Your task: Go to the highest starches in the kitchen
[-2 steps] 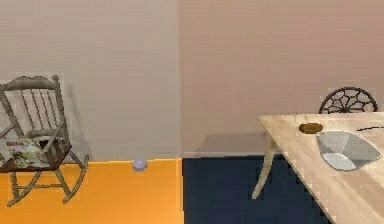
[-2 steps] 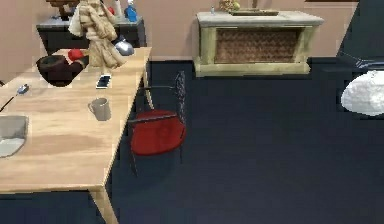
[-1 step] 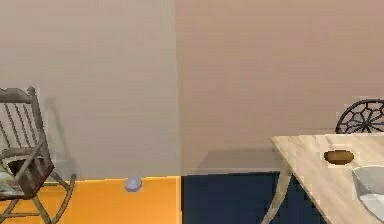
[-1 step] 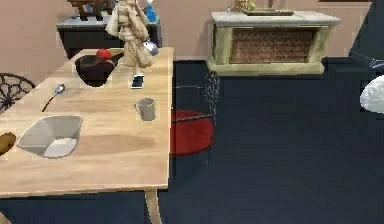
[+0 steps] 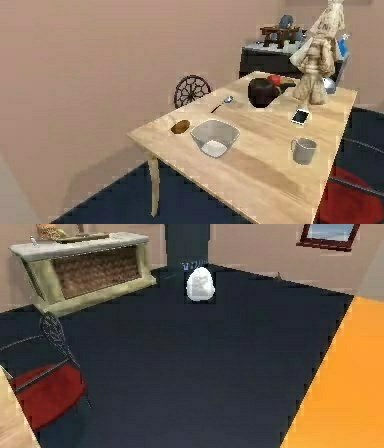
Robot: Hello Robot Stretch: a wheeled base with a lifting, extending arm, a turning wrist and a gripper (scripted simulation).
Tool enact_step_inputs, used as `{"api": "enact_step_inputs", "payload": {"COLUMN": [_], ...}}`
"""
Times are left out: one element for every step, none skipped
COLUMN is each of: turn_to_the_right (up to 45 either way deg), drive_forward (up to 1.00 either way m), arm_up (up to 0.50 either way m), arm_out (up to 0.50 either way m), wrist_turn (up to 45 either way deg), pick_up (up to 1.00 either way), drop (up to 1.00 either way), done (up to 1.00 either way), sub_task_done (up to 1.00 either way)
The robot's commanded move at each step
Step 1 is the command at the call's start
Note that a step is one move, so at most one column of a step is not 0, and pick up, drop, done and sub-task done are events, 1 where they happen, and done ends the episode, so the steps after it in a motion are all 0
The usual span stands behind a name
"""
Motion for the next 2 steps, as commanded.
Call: {"api": "enact_step_inputs", "payload": {"turn_to_the_right": [45.0, 45.0], "drive_forward": [0.0, 0.0], "arm_up": [0.0, 0.0], "arm_out": [0.0, 0.0], "wrist_turn": [0.0, 0.0], "pick_up": [0.0, 0.0], "drop": [0.0, 0.0], "done": [0.0, 0.0], "sub_task_done": [0.0, 0.0]}}
